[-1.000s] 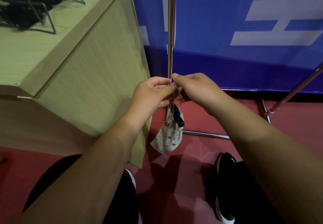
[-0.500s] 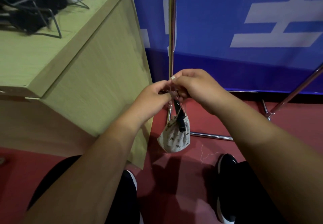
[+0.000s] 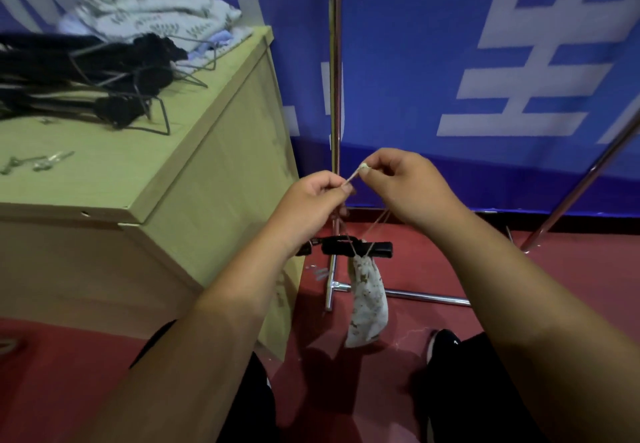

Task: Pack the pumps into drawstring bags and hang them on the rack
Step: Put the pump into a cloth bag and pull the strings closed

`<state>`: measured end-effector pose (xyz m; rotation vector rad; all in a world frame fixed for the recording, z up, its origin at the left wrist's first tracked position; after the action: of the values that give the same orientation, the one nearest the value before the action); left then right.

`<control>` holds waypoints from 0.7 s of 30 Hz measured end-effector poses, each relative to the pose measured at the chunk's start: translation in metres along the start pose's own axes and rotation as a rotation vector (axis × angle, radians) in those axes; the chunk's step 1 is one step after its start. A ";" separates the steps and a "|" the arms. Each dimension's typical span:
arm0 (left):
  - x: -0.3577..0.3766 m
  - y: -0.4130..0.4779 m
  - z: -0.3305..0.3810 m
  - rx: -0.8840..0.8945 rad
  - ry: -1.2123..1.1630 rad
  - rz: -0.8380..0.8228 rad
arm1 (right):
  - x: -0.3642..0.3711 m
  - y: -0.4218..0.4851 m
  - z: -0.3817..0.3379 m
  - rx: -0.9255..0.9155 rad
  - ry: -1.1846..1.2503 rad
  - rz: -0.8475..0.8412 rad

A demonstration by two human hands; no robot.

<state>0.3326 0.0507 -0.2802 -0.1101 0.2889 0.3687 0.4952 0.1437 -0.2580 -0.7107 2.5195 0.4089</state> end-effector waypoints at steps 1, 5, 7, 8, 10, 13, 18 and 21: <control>-0.001 -0.001 0.012 0.009 0.001 0.003 | -0.007 0.001 -0.008 -0.023 -0.030 0.022; -0.010 0.000 0.066 0.087 0.027 0.034 | -0.033 0.010 -0.041 -0.127 -0.180 0.028; -0.017 0.004 0.094 0.122 0.049 0.053 | -0.049 0.016 -0.061 -0.162 -0.225 0.035; -0.020 0.007 0.108 0.142 0.056 0.065 | -0.059 0.021 -0.072 -0.180 -0.249 0.044; -0.027 0.012 0.132 0.168 0.077 0.095 | -0.076 0.030 -0.091 -0.206 -0.293 0.047; -0.037 0.019 0.169 0.192 0.086 0.131 | -0.102 0.042 -0.119 -0.239 -0.362 0.038; -0.049 0.039 0.225 0.241 0.075 0.184 | -0.138 0.065 -0.158 -0.263 -0.359 0.146; -0.051 0.053 0.258 0.254 0.030 0.195 | -0.157 0.081 -0.180 -0.257 -0.325 0.233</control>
<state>0.3344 0.1238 -0.0219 0.1634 0.3754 0.5211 0.5008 0.2012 -0.0122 -0.4004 2.2658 0.8679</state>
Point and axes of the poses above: each hand's wrist, its own y-axis towards the middle knuckle, its own x-axis out of the palm, z = x × y, the point moved 1 cm from there along y, towards the middle knuckle, and after that the axes turned 1 degree about y, right-handed, at the moved point
